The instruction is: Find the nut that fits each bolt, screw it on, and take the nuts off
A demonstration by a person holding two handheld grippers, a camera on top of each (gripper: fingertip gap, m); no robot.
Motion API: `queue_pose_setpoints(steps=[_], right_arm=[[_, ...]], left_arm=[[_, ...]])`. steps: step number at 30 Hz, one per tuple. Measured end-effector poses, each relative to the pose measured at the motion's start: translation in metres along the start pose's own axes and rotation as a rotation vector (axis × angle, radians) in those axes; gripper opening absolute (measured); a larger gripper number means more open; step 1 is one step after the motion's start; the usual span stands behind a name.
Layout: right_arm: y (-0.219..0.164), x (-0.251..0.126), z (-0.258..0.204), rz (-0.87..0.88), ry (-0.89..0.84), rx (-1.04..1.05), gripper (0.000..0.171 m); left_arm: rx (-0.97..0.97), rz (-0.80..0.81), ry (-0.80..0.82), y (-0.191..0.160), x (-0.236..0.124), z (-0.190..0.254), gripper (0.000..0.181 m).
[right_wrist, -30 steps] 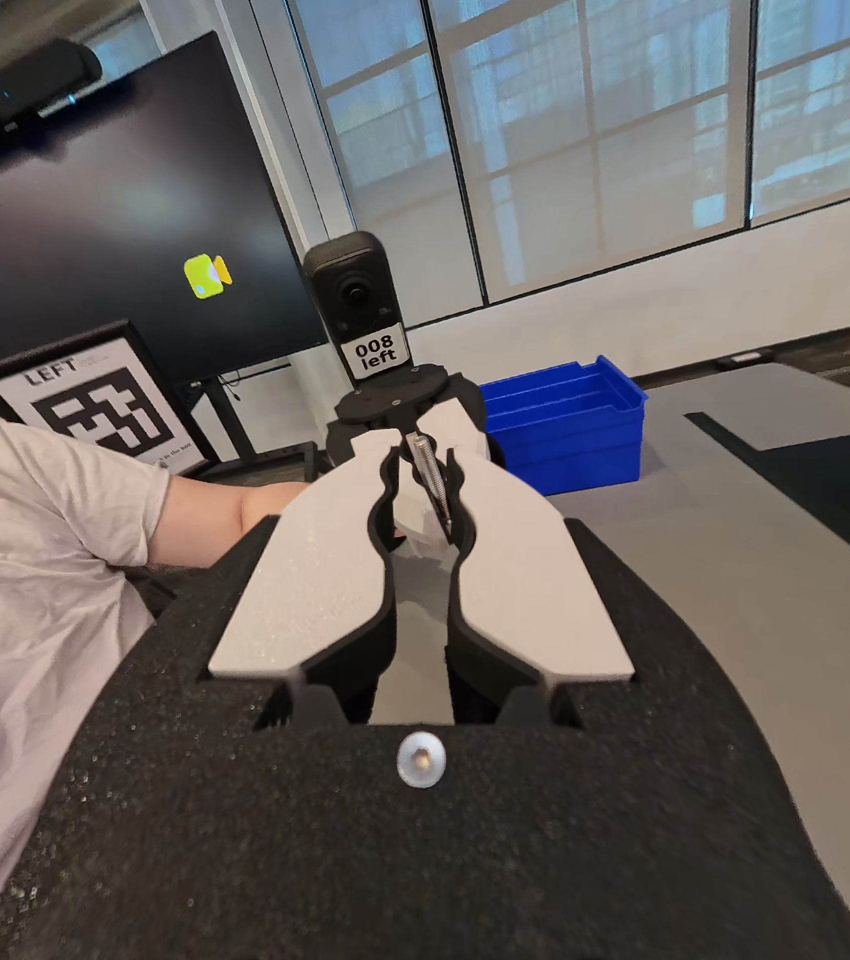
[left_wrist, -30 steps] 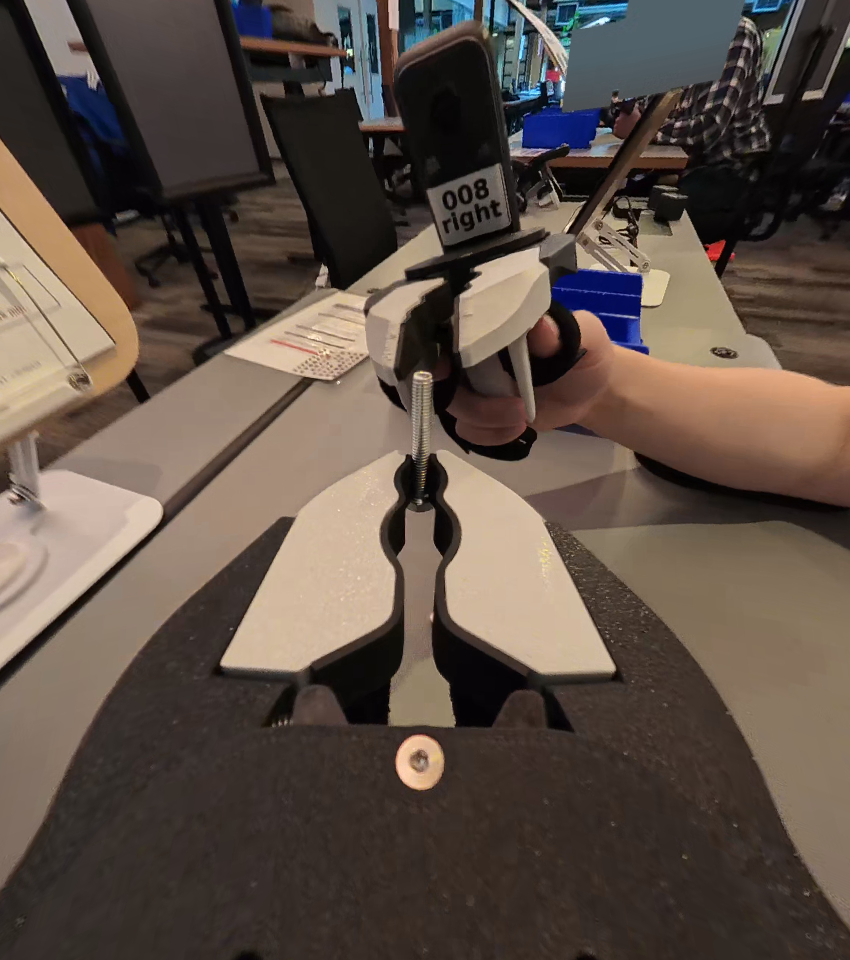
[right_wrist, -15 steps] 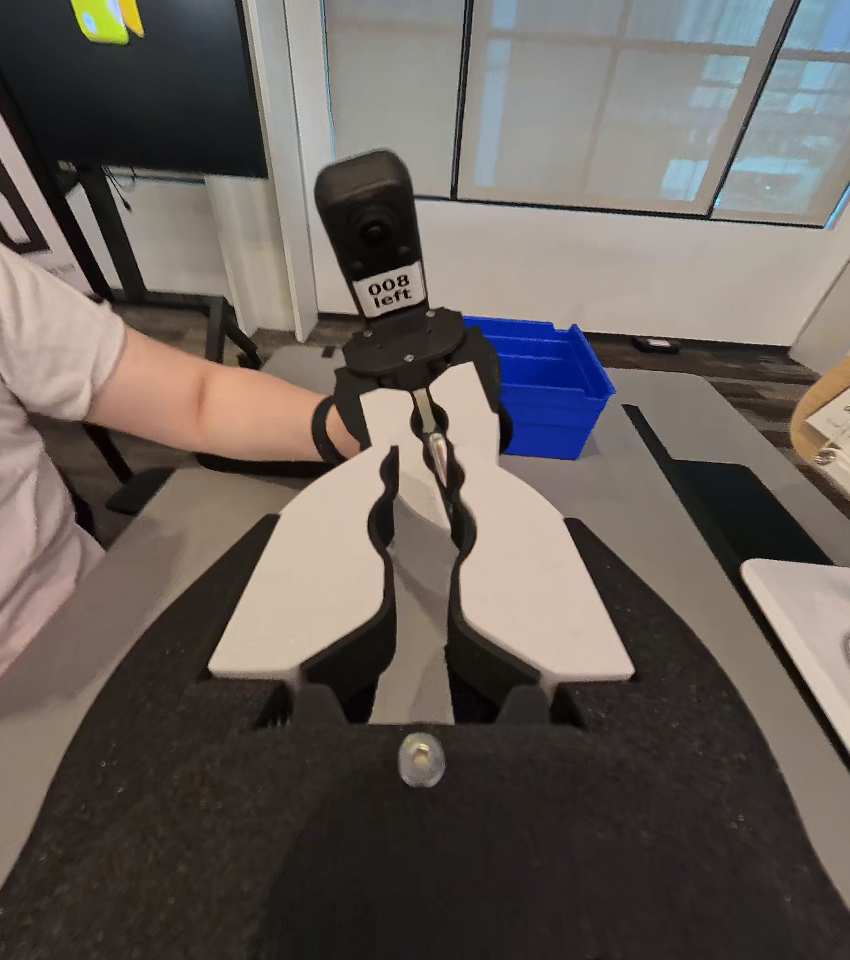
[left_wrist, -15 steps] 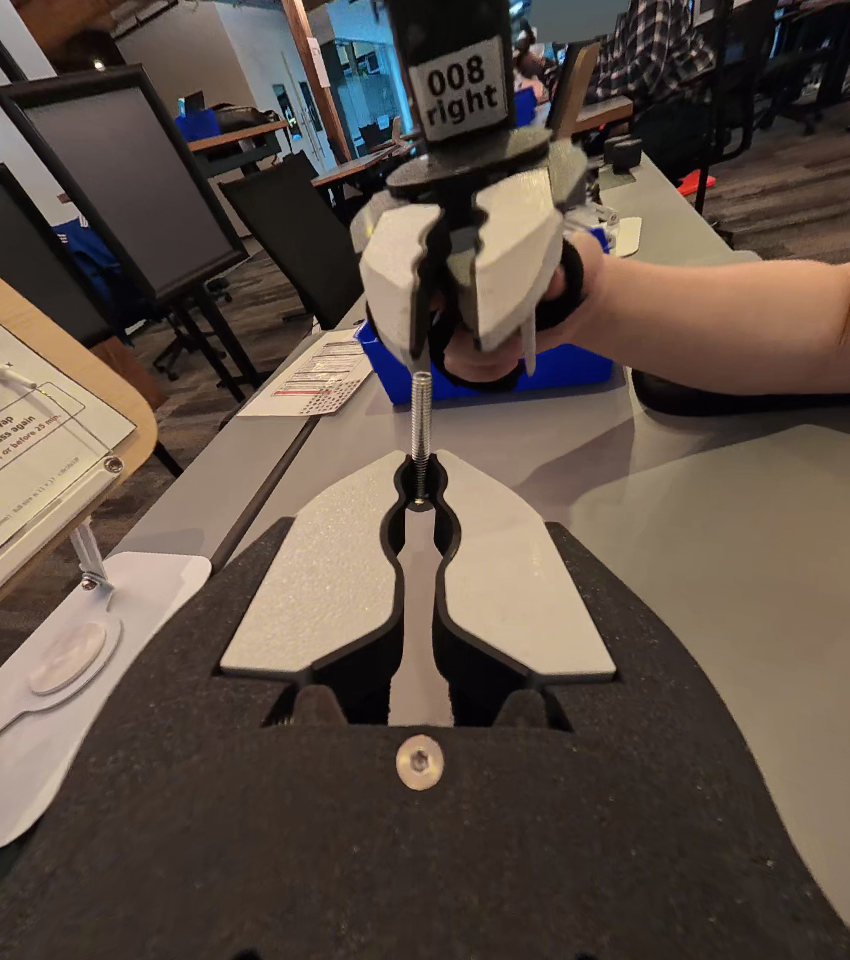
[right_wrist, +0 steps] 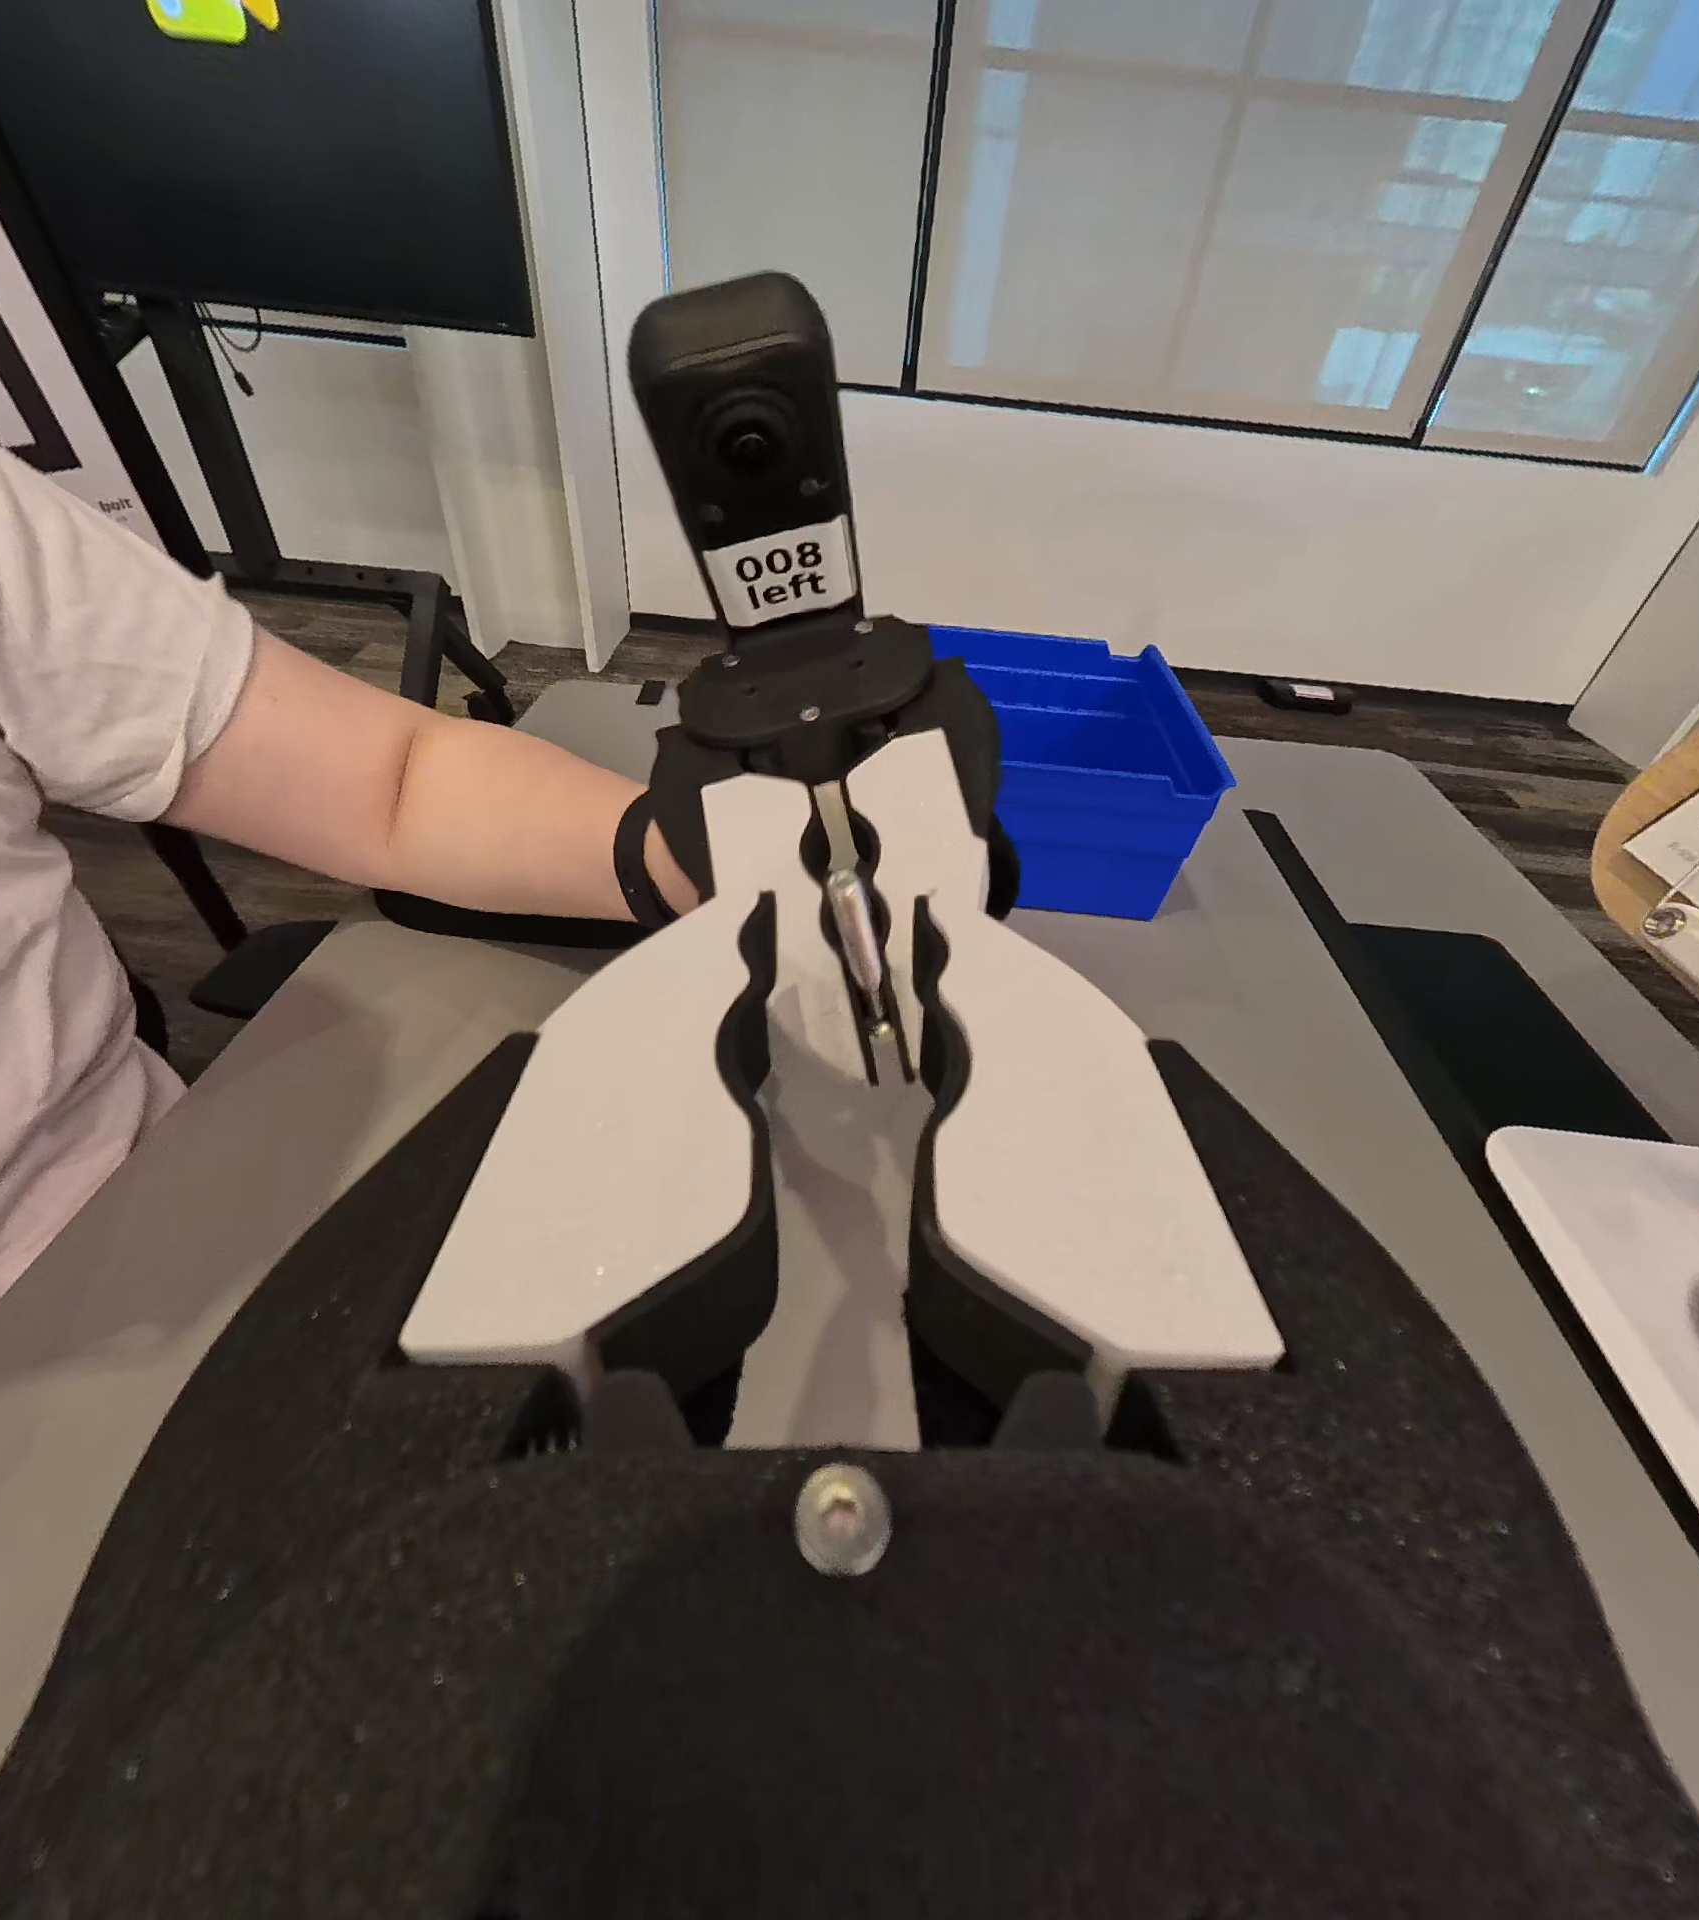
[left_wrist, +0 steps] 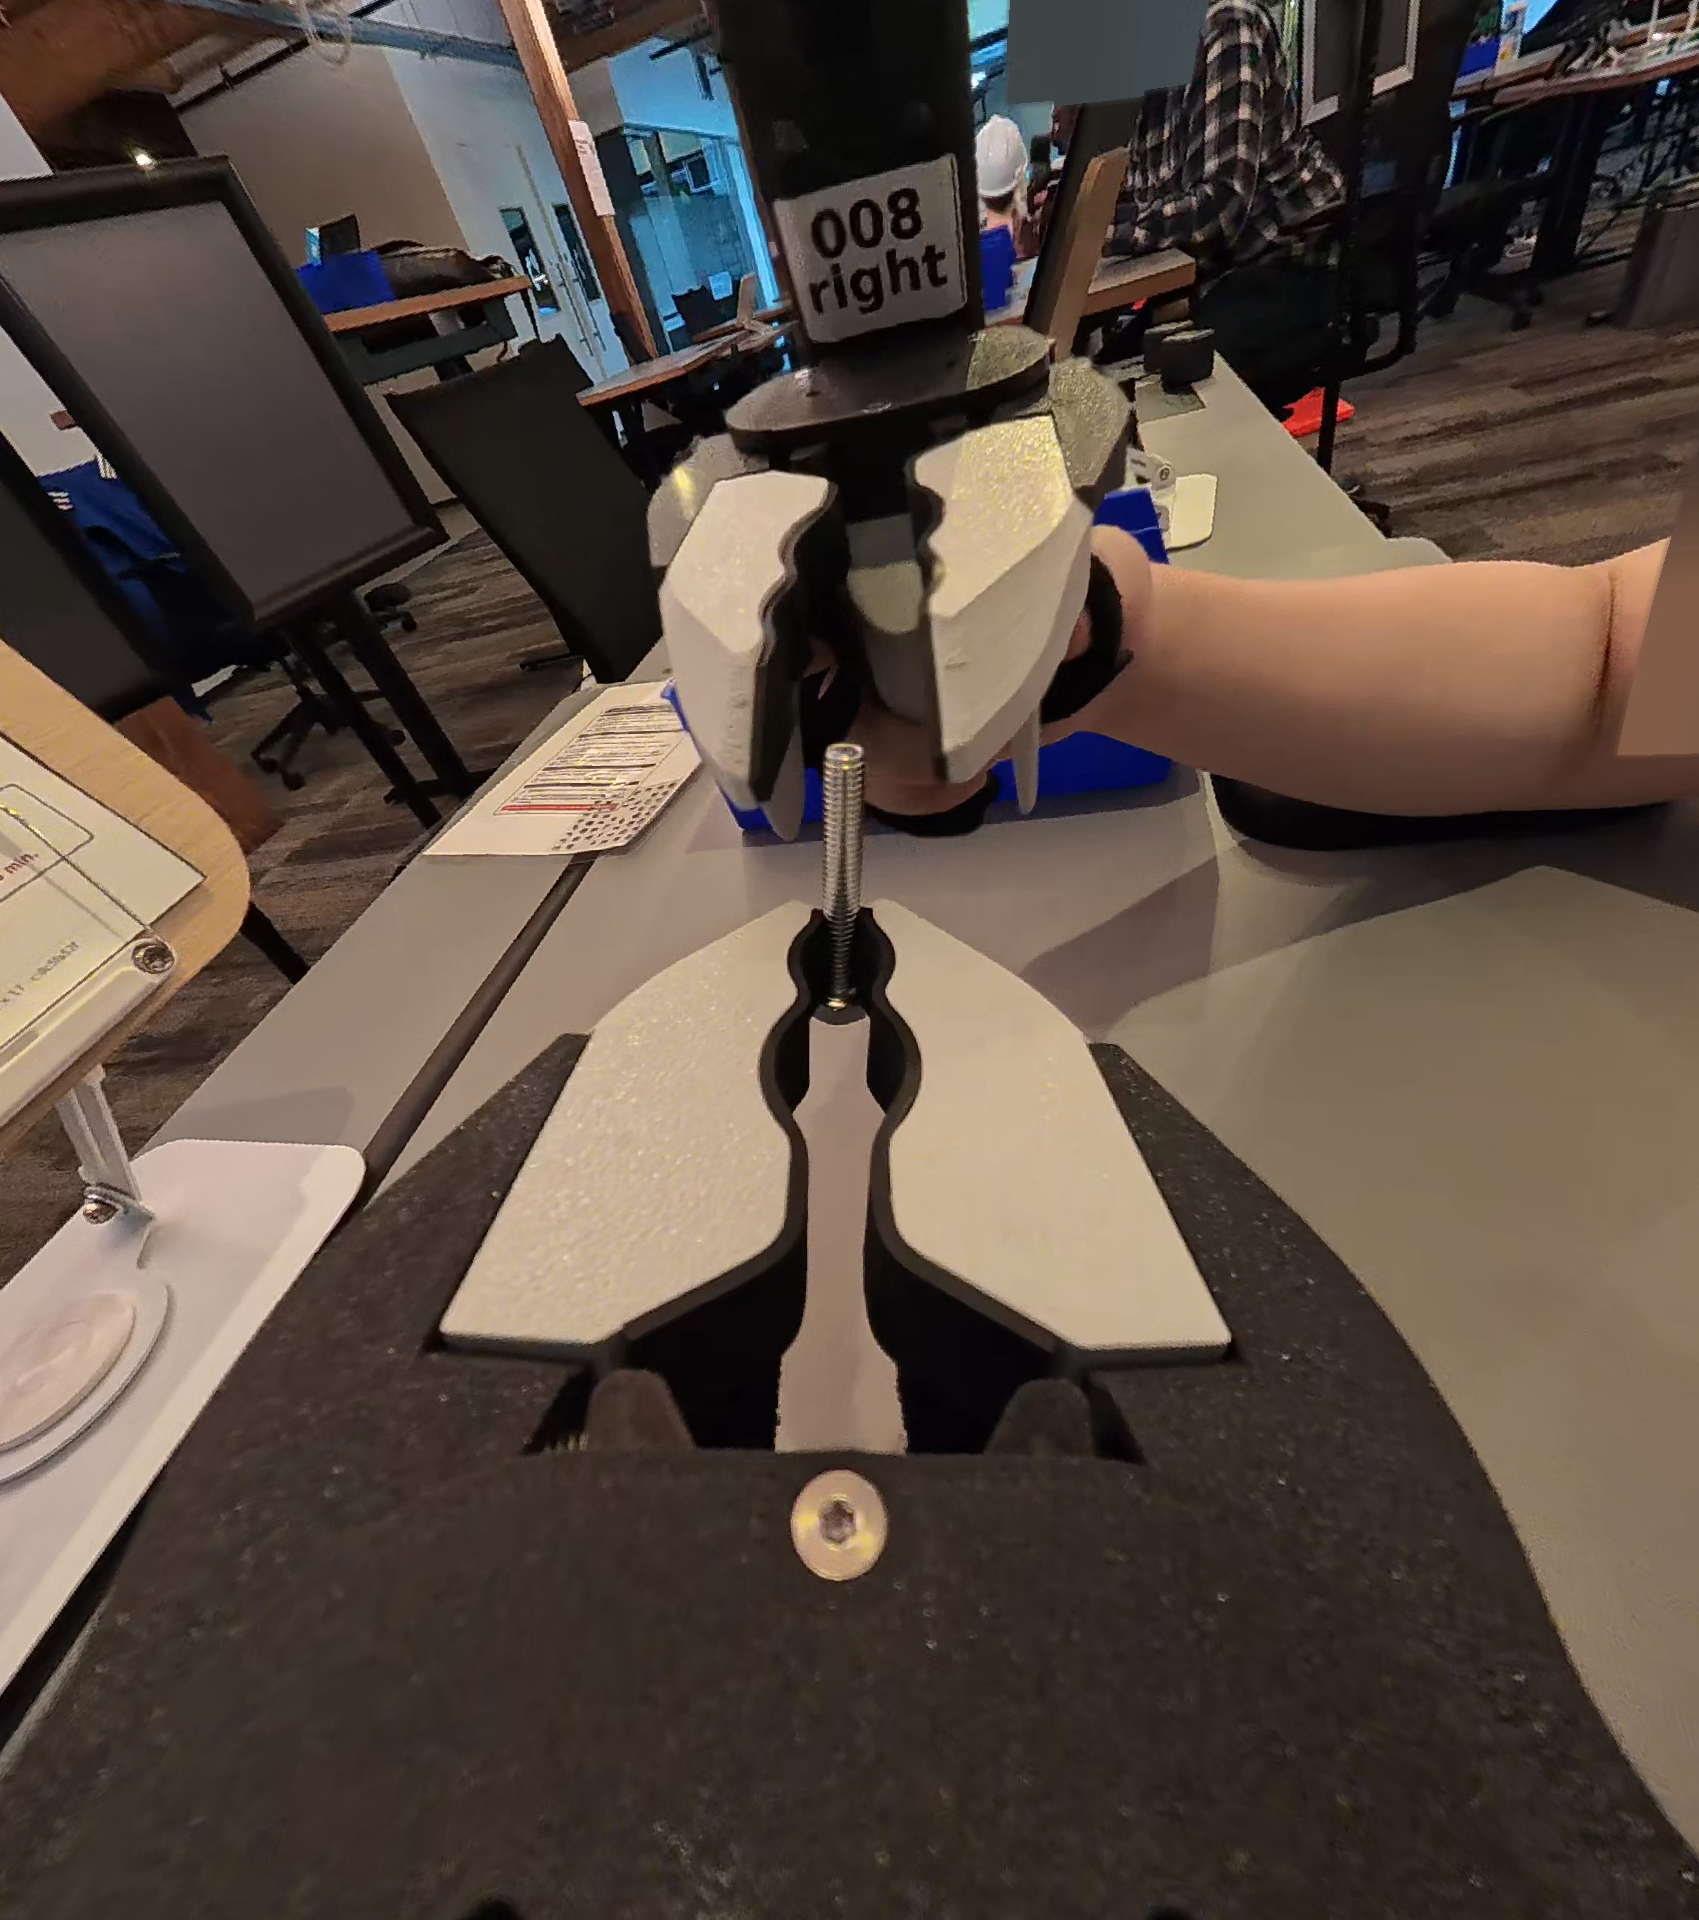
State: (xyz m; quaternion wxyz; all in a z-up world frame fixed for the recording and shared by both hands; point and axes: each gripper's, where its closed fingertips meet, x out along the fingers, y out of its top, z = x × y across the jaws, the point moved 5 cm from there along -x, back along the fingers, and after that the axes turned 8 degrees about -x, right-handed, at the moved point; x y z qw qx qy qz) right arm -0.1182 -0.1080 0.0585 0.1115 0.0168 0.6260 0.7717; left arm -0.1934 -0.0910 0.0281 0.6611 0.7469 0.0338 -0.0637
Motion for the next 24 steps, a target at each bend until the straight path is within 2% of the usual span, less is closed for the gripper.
queue_pose_setpoints(steps=[5, 9, 11, 15, 17, 24], right_arm=[[-0.019, -0.016, 0.005, -0.152, 0.003, -0.039, 0.021], [-0.081, -0.029, 0.015, -0.519, -0.008, 0.012, 0.014], [-0.111, -0.031, 0.012, -0.693, 0.04, 0.029, 0.01], [-0.148, -0.025, -0.001, -0.901, 0.145, 0.016, 0.01], [-0.158, -0.019, -0.004, -0.94, 0.162, -0.01, 0.011], [-0.161, -0.007, -0.001, -0.898, 0.127, 0.022, 0.019]], left_arm=[[-0.027, 0.011, 0.041, -0.002, -0.012, -0.016, 0.004], [-0.086, 0.023, 0.059, -0.006, -0.021, -0.028, 0.004], [-0.107, 0.019, 0.064, -0.008, -0.023, -0.032, 0.004], [-0.108, 0.0, 0.077, -0.012, -0.022, -0.036, 0.004], [-0.111, -0.004, 0.076, -0.014, -0.022, -0.036, 0.004], [-0.104, -0.018, 0.092, -0.016, -0.022, -0.038, 0.004]])
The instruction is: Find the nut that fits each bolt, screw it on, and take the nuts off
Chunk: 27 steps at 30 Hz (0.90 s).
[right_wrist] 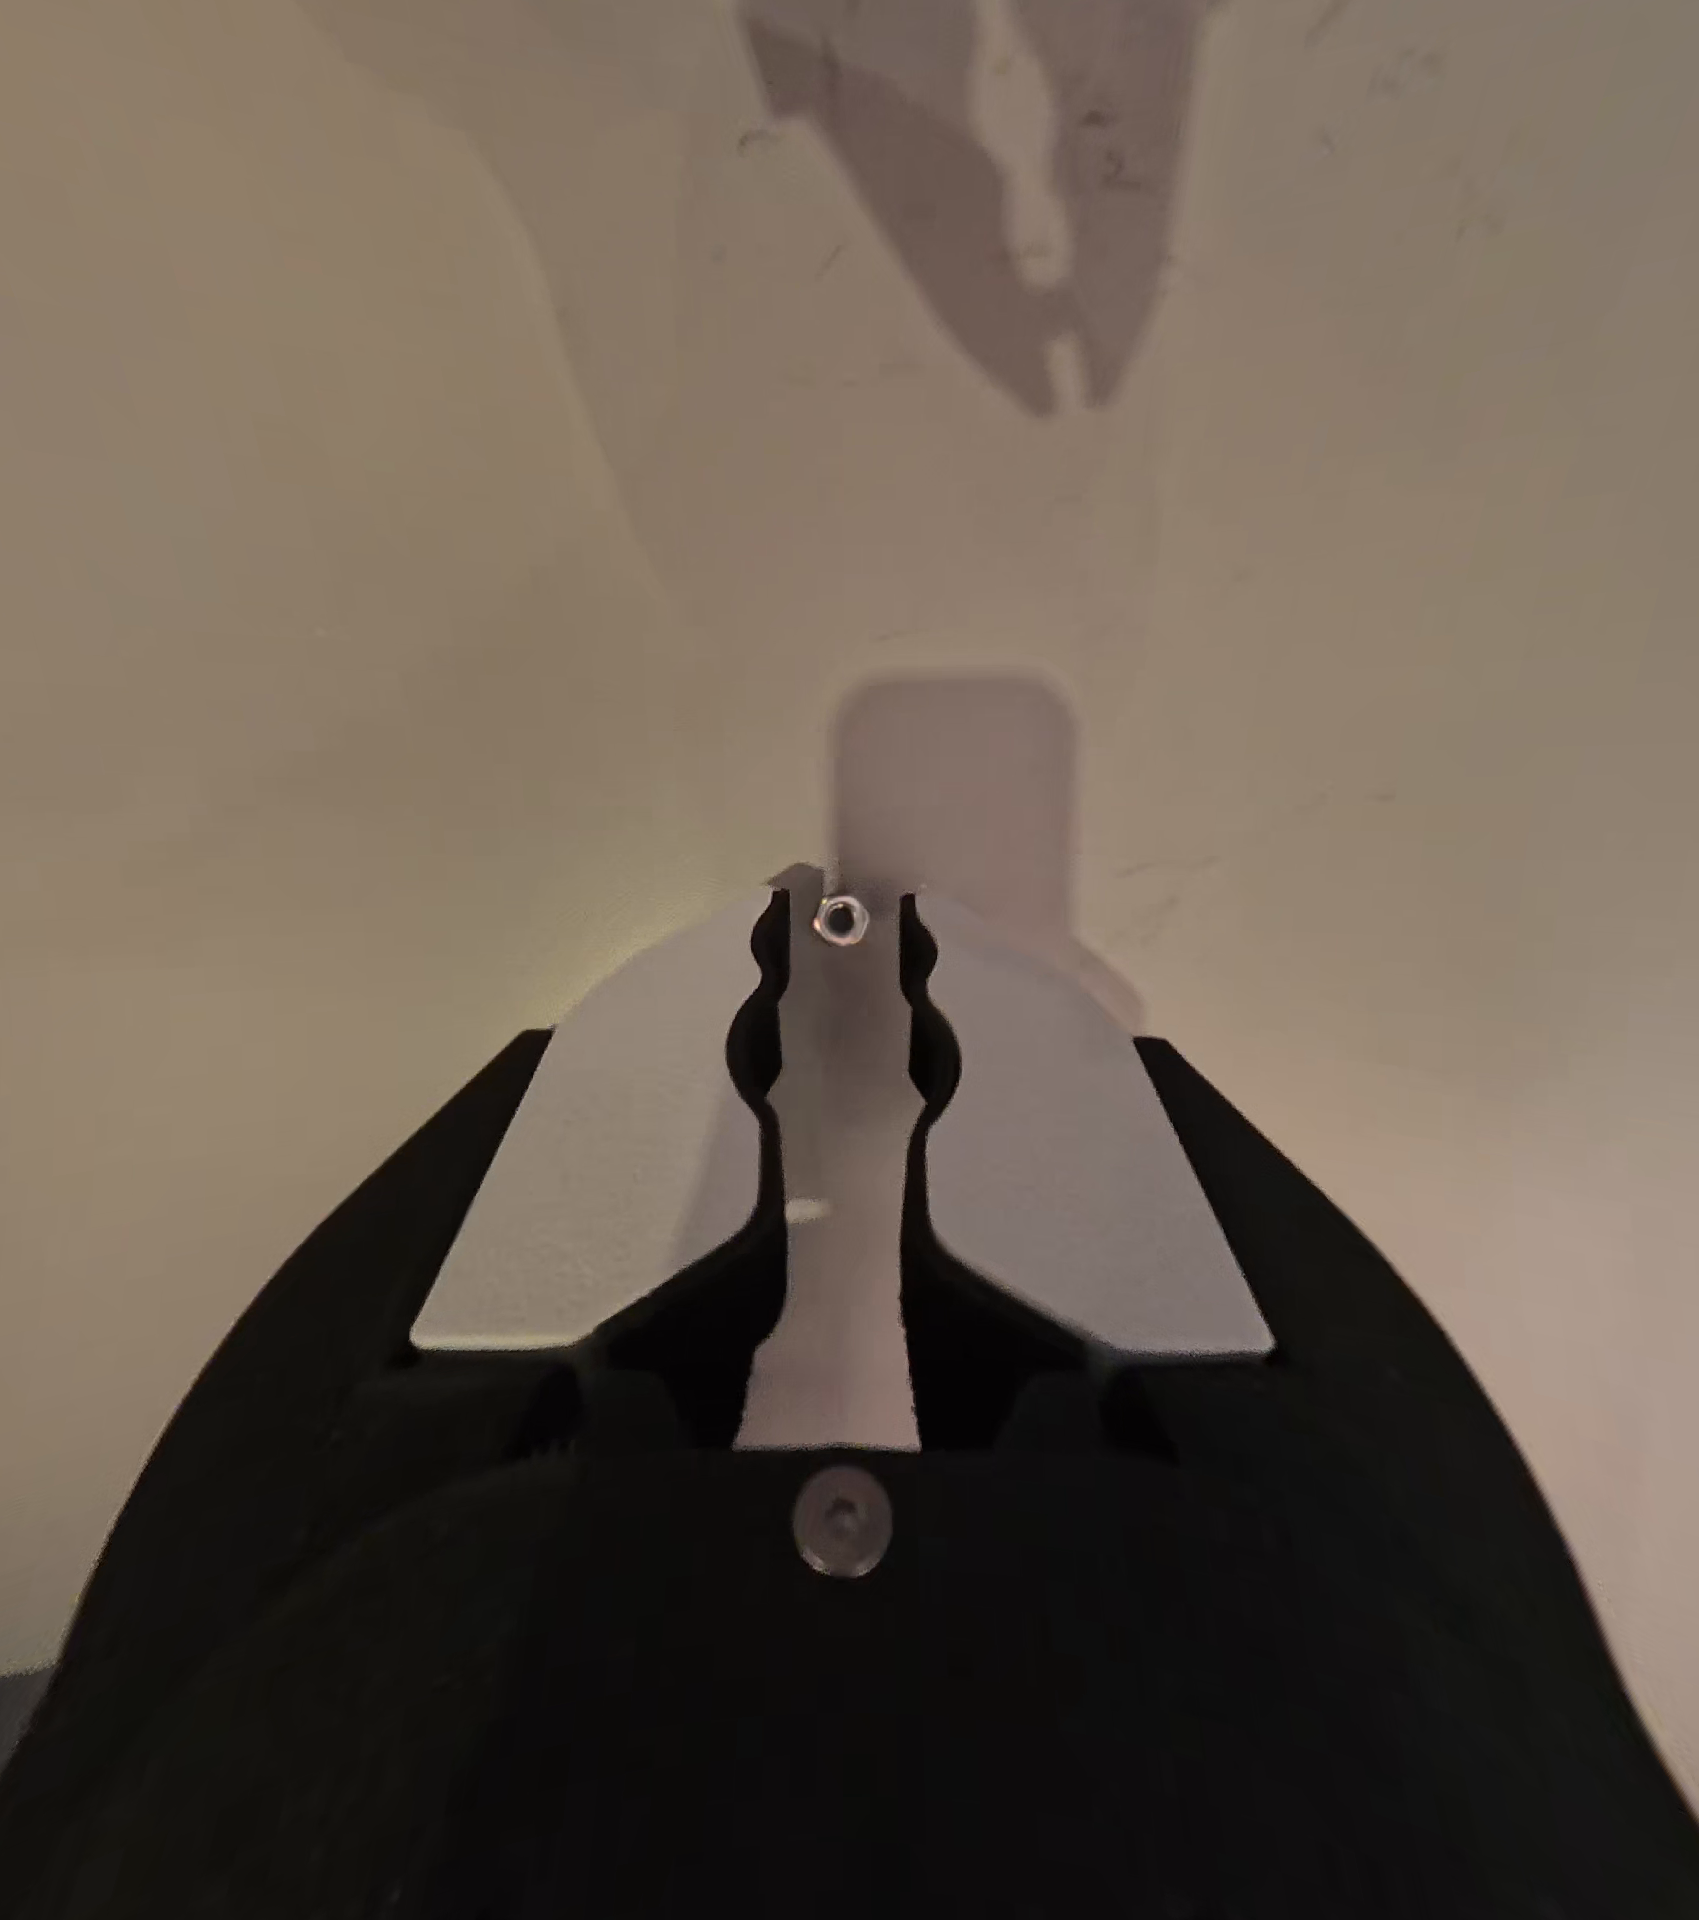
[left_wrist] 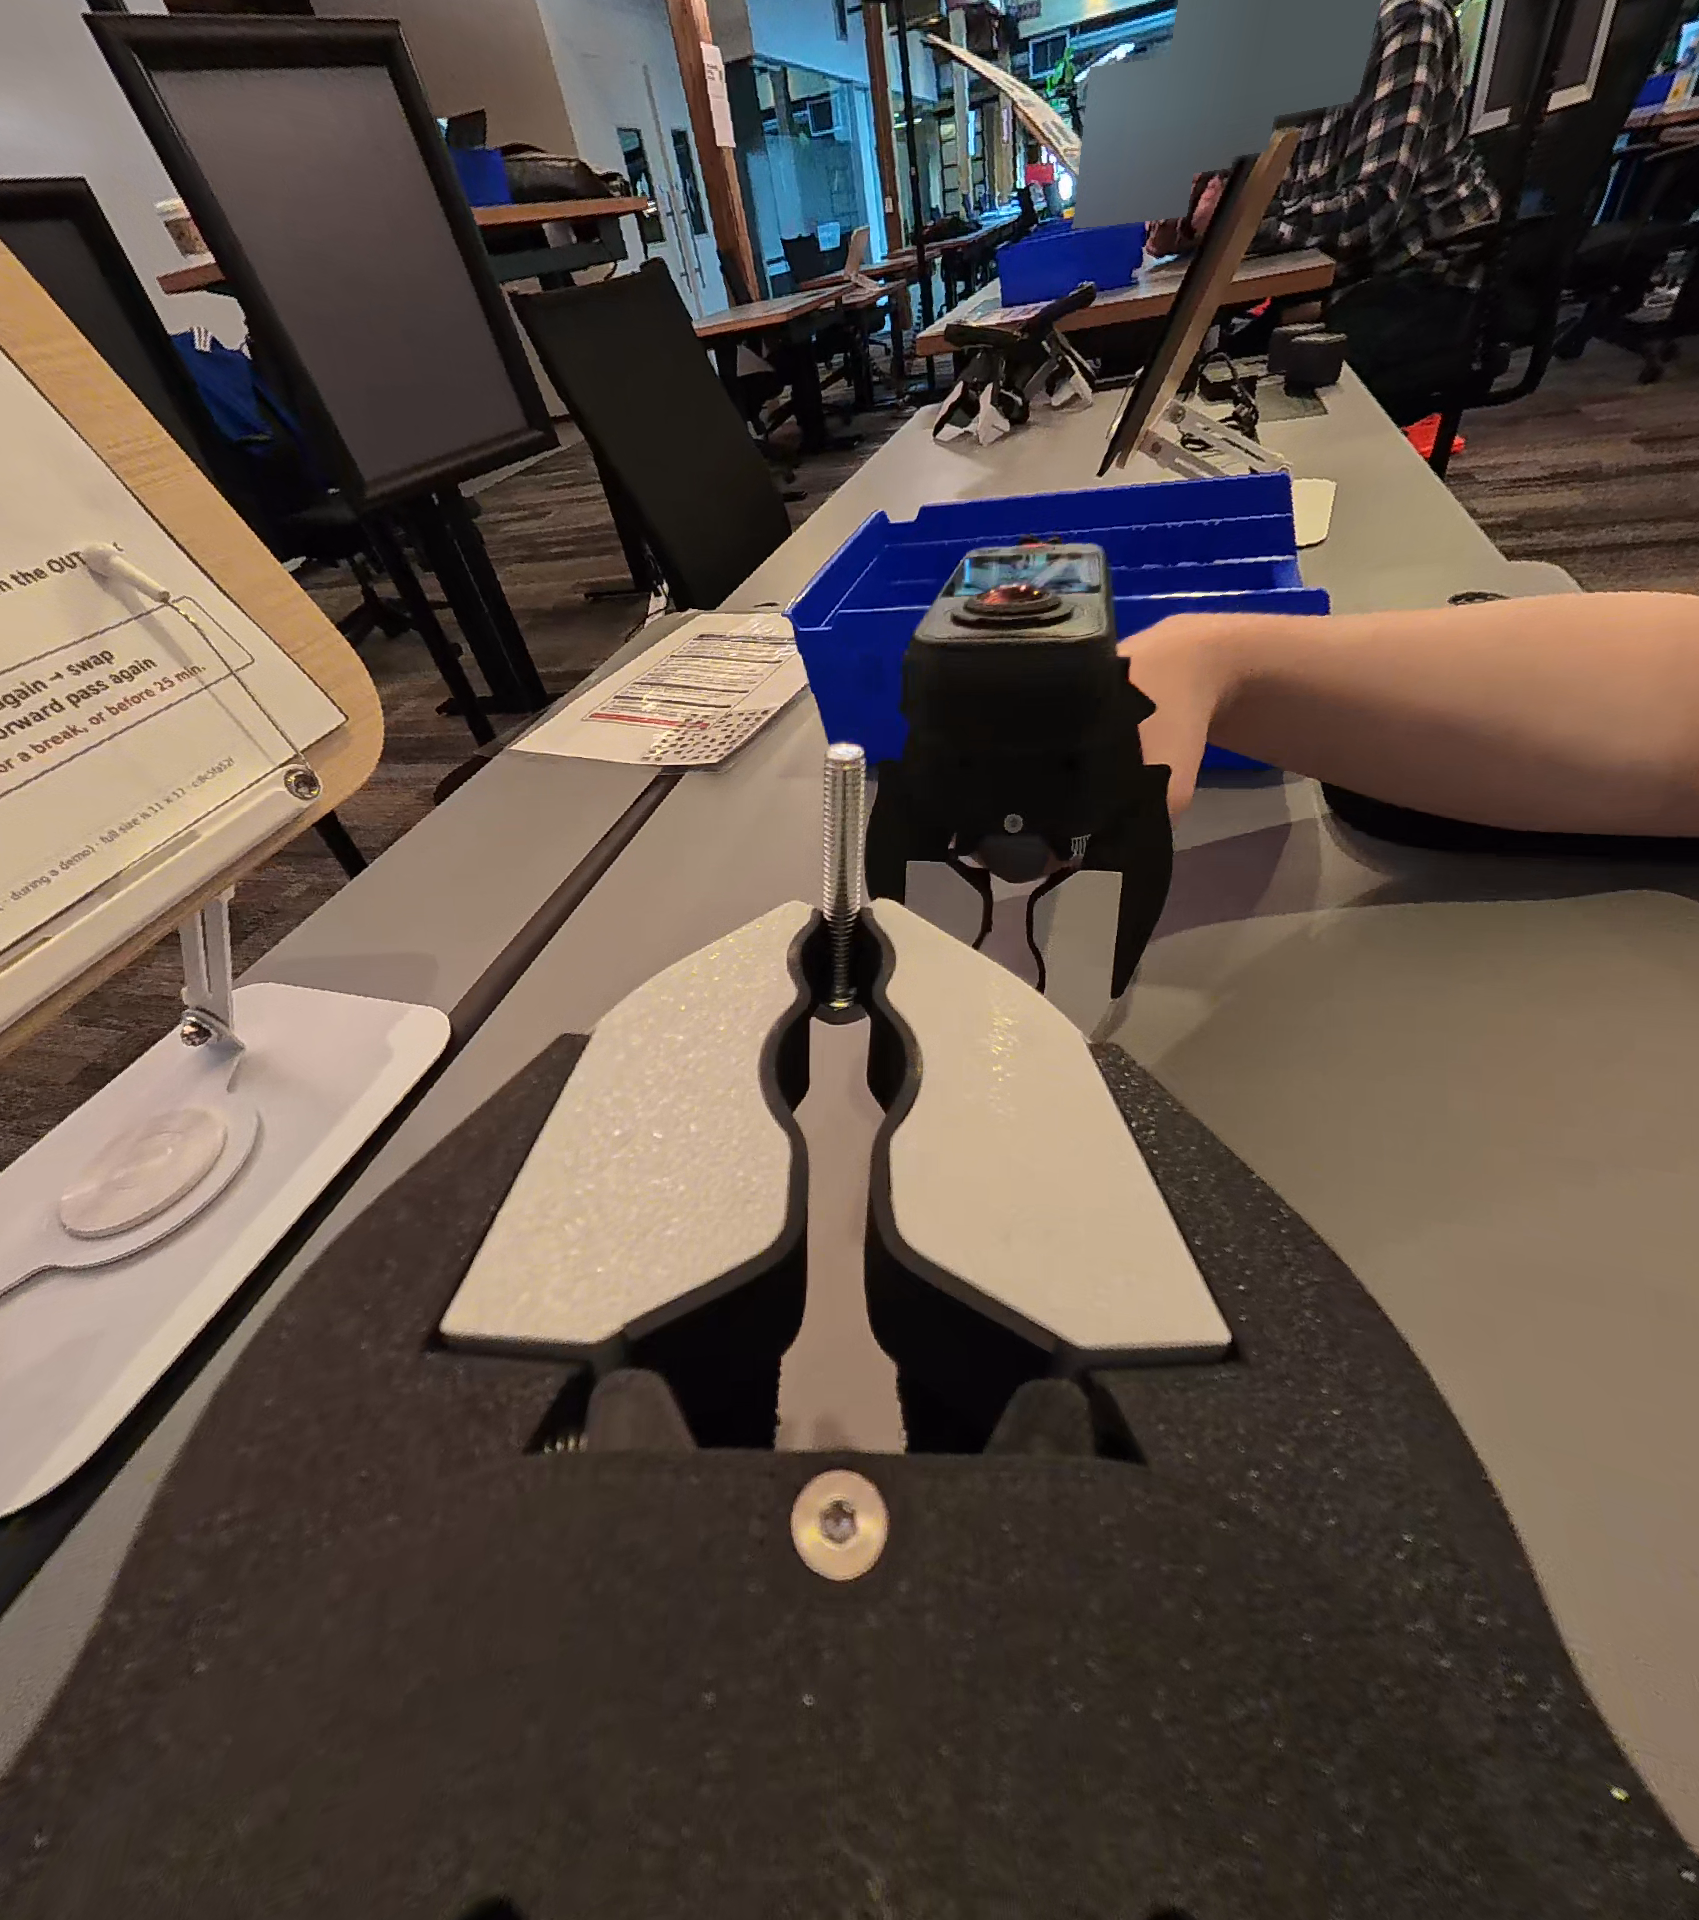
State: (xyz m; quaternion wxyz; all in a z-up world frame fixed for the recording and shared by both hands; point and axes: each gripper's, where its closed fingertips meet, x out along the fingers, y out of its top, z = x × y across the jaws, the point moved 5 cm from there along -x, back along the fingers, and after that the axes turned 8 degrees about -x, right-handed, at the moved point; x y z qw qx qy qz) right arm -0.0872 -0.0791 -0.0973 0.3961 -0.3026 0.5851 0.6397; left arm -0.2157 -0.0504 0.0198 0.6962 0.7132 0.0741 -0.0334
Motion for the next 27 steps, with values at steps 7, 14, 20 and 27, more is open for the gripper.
queue_pose_setpoints(steps=[7, 14, 20, 27], right_arm=[[-0.003, 0.007, 0.004, -0.037, 0.007, 0.102, 0.014], [-0.001, 0.006, 0.005, -0.094, -0.024, 0.12, 0.016], [-0.002, 0.012, 0.001, -0.131, -0.005, 0.117, 0.017], [-0.003, 0.015, 0.0, -0.146, 0.002, 0.108, 0.012]], left_arm=[[0.009, -0.012, 0.008, 0.0, 0.001, 0.0, 0.004], [-0.007, -0.019, 0.004, -0.002, 0.001, -0.001, 0.004], [-0.005, -0.028, 0.001, -0.003, 0.003, 0.0, 0.004], [-0.006, -0.035, -0.007, -0.004, 0.004, 0.002, 0.004]])
